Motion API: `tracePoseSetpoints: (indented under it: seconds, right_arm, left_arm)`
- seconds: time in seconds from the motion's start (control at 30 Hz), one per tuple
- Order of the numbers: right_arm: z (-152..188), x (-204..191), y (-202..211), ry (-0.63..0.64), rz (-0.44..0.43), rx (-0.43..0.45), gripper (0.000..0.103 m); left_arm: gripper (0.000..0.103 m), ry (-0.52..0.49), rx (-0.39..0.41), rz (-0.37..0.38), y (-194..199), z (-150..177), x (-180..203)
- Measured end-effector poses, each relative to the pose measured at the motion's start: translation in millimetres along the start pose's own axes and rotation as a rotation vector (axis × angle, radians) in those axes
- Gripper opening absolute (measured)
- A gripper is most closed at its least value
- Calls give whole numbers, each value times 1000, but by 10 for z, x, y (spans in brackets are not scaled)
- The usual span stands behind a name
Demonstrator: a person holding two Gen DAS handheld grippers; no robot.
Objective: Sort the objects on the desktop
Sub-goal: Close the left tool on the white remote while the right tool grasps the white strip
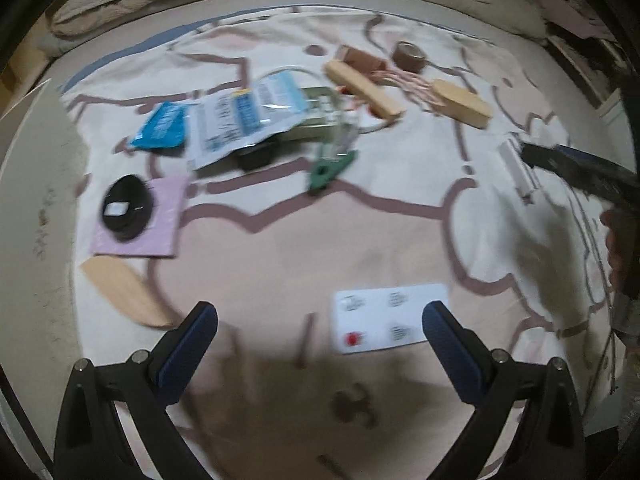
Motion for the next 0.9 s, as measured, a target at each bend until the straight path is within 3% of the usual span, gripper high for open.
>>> tracePoseSetpoints:
  seconds: [0.1, 0.3, 0.57, 0.67, 0.9]
  right_arm:
    - [18, 168, -70, -63, -1, -17, 49]
    - [19, 139, -185, -37, -19, -50, 33]
    - [91, -56, -267, 68, 13, -97, 27]
    - [149, -48, -343, 82, 31, -128, 20]
    - [250, -131, -257, 144, -19, -120, 20]
  left_arm:
    - [103, -27, -7, 22, -55, 41, 177]
    - [103, -46, -30, 47, -208, 37, 277]
    - [103, -28, -71, 27, -416, 89, 298]
    - [103, -42, -67, 14, -435, 108, 325]
    - [103, -10, -64, 18, -483, 107, 317]
Point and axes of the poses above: each gripper's, at about its wrist camera, not at the fingertips, and y roughly against the way its jaws point, x to its right, z to its underside, the point moved 2 cm from there along -y, roughly the way its jaws point, and after that the axes turned 8 degrees about y, right-handed, at the moved point
